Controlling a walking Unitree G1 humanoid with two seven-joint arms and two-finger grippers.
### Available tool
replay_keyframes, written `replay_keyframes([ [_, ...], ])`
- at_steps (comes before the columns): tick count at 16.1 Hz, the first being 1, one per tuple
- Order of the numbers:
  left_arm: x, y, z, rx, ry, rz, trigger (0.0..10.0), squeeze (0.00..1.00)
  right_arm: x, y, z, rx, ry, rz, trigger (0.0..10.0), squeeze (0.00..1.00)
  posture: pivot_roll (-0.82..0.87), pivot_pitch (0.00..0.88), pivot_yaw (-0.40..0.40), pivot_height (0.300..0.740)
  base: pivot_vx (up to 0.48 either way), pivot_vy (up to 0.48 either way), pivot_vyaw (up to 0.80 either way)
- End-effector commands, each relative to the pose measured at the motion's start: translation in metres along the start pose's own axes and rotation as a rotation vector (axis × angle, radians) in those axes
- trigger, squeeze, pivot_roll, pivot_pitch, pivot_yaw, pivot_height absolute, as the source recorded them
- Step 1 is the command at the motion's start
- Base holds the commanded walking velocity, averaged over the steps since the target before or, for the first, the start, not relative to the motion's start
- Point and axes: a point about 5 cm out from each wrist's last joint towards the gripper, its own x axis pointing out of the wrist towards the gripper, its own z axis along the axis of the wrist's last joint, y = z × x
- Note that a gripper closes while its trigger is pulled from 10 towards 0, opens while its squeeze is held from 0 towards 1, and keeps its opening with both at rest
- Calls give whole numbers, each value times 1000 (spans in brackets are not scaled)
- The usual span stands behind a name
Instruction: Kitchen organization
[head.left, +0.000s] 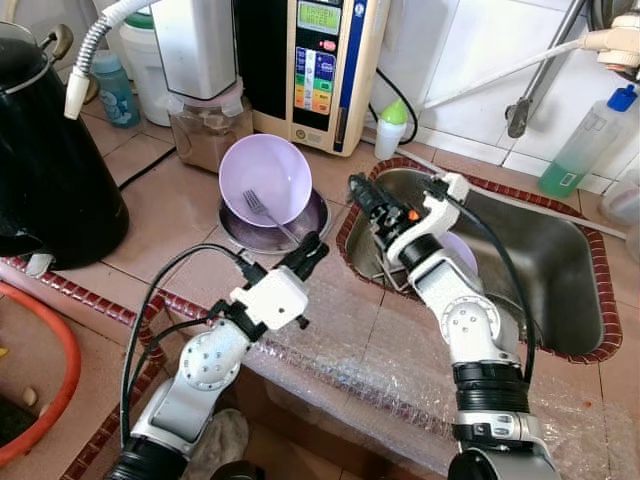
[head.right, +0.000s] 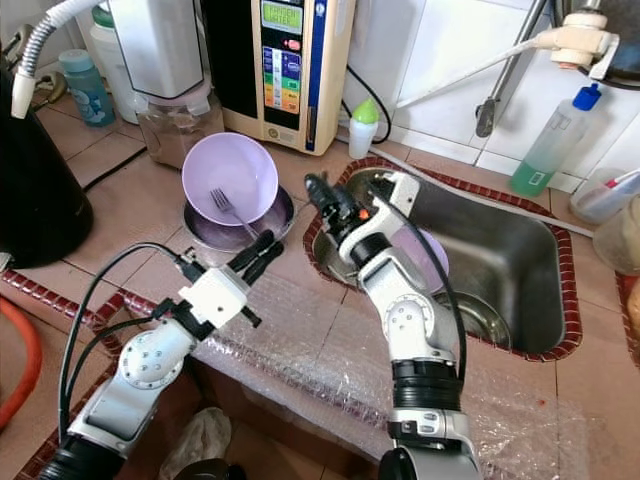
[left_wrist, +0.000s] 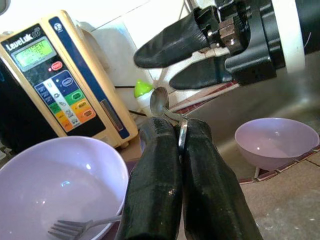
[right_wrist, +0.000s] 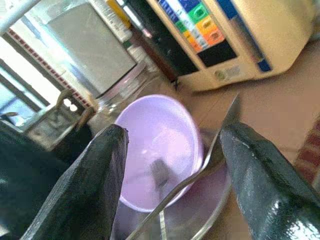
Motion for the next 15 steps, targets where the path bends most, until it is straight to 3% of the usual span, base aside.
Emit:
replay_keyframes([
  [1,7,-3,7,23,-37,-15,0,0,2,3,2,23,19,26,10000,0,36,0,-23,740,0,0,0],
  [8,9,-6,8,29,-55,-20,0,0,11,12,-15,76,170,32,10000,0,29,0,-21,740,0,0,0],
  [9,9,-7,8,29,-57,-24,0,0,17,13,-20,84,215,13,0,0,27,0,-21,740,0,0,0],
  [11,11,-8,9,35,-61,-26,0,0,24,14,-23,112,271,-10,0,0,26,0,-24,740,0,0,0],
  [13,11,-7,9,48,-63,-10,0,0,25,12,-20,67,289,-24,0,0,28,0,-26,740,0,0,0],
  [14,11,-5,9,54,-59,-1,196,0,24,11,-15,63,272,-20,4039,0,30,0,-29,740,0,0,0],
  [15,10,-3,8,63,-56,15,431,0,23,10,-12,58,265,-28,6706,0,30,0,-29,740,0,0,0],
])
